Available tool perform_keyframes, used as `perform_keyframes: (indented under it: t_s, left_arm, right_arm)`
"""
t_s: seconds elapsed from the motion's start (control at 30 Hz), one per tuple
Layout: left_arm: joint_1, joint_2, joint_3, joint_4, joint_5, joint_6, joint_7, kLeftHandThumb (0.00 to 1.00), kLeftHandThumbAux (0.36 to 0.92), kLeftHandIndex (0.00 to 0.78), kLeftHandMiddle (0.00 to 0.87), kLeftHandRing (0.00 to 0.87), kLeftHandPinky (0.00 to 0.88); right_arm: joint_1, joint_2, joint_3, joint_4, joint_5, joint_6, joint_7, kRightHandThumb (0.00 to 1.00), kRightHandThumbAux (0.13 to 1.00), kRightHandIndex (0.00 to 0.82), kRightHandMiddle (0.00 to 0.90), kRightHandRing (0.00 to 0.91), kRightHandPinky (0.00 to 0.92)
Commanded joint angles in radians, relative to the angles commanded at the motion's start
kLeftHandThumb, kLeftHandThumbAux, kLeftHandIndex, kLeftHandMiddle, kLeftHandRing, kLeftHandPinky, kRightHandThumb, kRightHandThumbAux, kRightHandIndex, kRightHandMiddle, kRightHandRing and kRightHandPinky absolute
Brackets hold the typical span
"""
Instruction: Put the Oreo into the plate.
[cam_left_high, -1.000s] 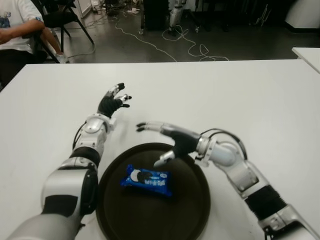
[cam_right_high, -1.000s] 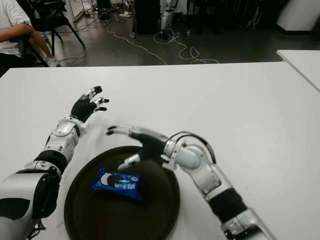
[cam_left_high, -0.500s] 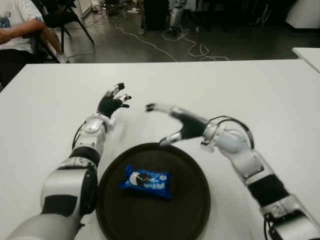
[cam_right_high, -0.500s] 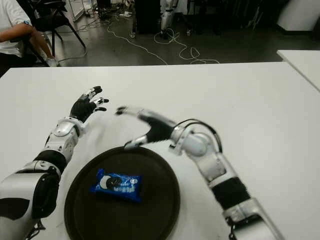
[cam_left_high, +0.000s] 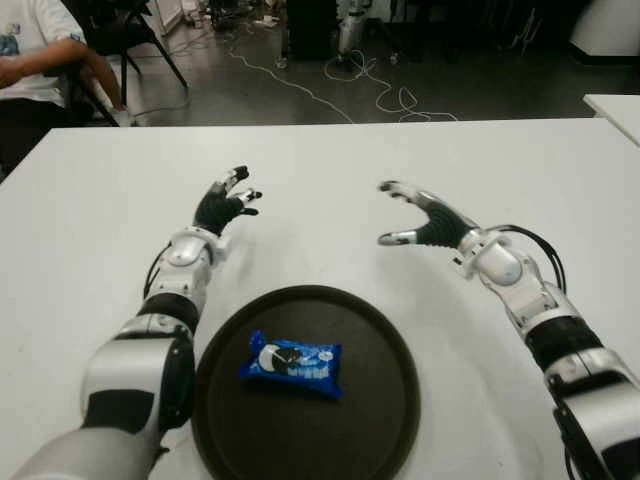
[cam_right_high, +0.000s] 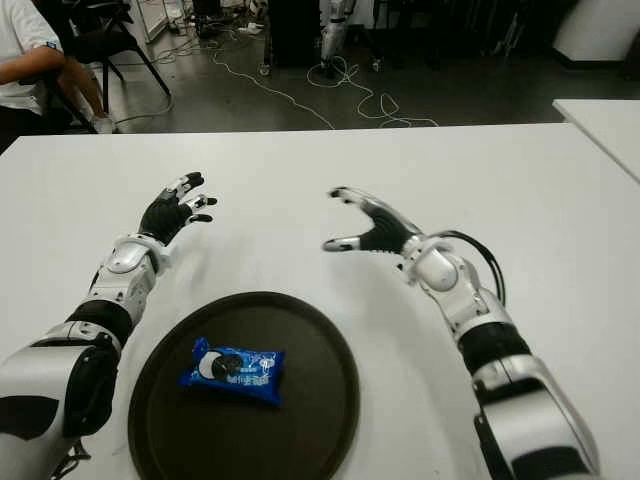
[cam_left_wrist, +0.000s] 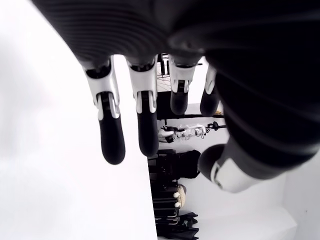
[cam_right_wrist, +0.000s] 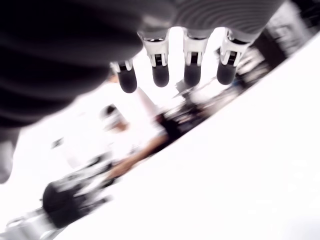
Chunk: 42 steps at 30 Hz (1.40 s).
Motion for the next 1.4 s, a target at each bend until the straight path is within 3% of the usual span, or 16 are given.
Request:
perform_keyframes:
  t_s: [0.13, 0.37, 0.43, 0.63, 1.03, 1.4]
  left_arm:
    - [0.003, 0.004, 0.002, 0.0, -0.002, -0.003, -0.008, 0.233, 0.675, 0.014, 0.086, 0.248, 0.388]
    - [0.006, 0.009, -0.001, 0.0, 0.002, -0.009, -0.007, 0.237, 0.662, 0.019, 0.098, 0.242, 0.38]
    - [0.006, 0.009, -0.002, 0.001, 0.004, -0.009, -0.005, 0.241, 0.661, 0.022, 0.101, 0.243, 0.379]
    - [0.005, 0.011, 0.0, 0.002, 0.001, -0.008, -0.008, 0.248, 0.652, 0.032, 0.105, 0.253, 0.392]
    - [0.009, 0.01, 0.005, 0.003, -0.003, -0.017, -0.014, 0.241, 0.663, 0.037, 0.089, 0.258, 0.39]
    - [0.008, 0.01, 0.005, 0.003, -0.002, -0.013, -0.007, 0.26, 0.674, 0.042, 0.094, 0.25, 0.376]
  right_arm:
    - [-0.031, 0.016, -0.064, 0.062, 0.061, 0.059, -0.051, 0.0, 0.621, 0.164, 0.222, 0.241, 0.26]
    - [-0.078, 0.065, -0.245, 0.109, 0.248, 0.118, -0.002, 0.0, 0.693, 0.226, 0.303, 0.328, 0.337]
    - [-0.082, 0.071, -0.27, 0.115, 0.27, 0.127, 0.007, 0.0, 0.705, 0.239, 0.317, 0.344, 0.353]
    - [-0.082, 0.085, -0.293, 0.115, 0.283, 0.139, -0.003, 0.0, 0.736, 0.257, 0.338, 0.37, 0.383]
    - [-0.088, 0.097, -0.317, 0.118, 0.29, 0.176, -0.002, 0.0, 0.762, 0.255, 0.327, 0.342, 0.342]
    - [-0.097, 0.101, -0.353, 0.118, 0.311, 0.22, 0.028, 0.0, 0.692, 0.212, 0.288, 0.302, 0.308]
